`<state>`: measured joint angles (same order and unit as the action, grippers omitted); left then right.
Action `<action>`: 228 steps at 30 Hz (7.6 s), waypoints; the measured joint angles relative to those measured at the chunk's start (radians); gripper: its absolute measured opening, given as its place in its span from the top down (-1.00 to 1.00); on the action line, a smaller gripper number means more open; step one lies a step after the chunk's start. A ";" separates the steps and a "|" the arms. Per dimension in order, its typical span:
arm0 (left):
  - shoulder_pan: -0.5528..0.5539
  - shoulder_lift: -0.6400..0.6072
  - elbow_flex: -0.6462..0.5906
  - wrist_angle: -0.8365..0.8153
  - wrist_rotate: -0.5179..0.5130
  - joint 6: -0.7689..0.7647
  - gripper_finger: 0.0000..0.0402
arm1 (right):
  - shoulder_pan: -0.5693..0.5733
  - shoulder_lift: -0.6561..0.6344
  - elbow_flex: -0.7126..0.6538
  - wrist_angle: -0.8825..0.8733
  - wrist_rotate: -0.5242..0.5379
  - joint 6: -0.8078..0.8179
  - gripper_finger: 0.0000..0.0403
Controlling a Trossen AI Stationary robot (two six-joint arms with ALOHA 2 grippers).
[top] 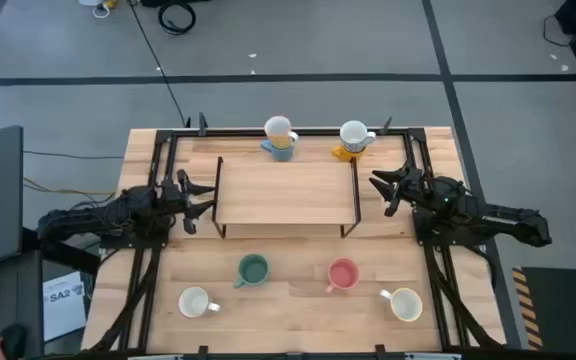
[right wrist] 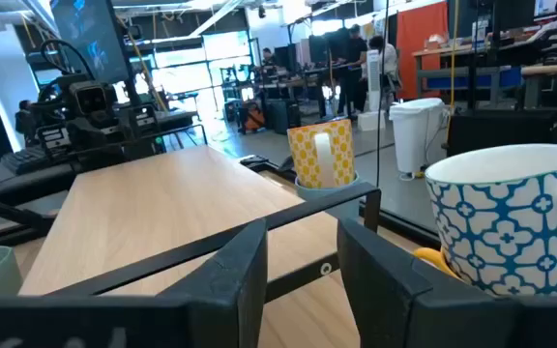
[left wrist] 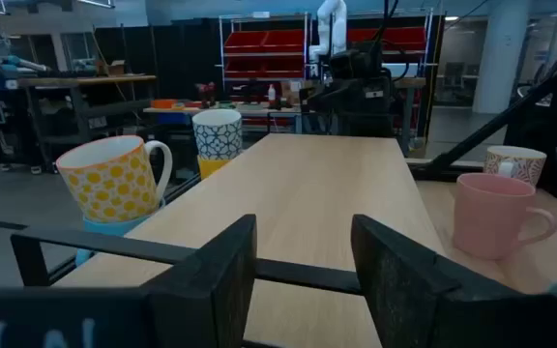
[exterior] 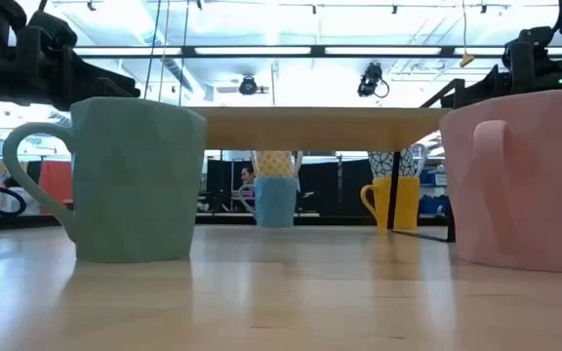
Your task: Place coffee mugs
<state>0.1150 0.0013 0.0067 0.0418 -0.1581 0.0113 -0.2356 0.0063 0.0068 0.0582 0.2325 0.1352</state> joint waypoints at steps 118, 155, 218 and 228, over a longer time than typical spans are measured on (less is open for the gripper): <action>-0.699 1.021 1.001 -0.876 0.034 -0.697 -0.31 | 0.000 0.000 0.000 0.000 0.000 0.000 0.34; -0.938 1.436 1.001 -1.049 0.235 -1.495 -0.31 | 0.000 0.000 0.000 0.000 0.000 0.000 0.34; 0.131 1.476 1.854 -1.502 0.234 -0.510 0.87 | 0.000 0.000 0.000 0.000 0.000 0.000 0.34; 0.378 1.533 1.856 -1.522 0.222 -0.256 0.87 | 0.000 0.000 0.000 0.000 0.000 0.000 0.34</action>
<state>0.4926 1.5338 1.8626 -1.4807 0.0634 -0.2452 -0.2359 0.0064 0.0067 0.0577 0.2329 0.1356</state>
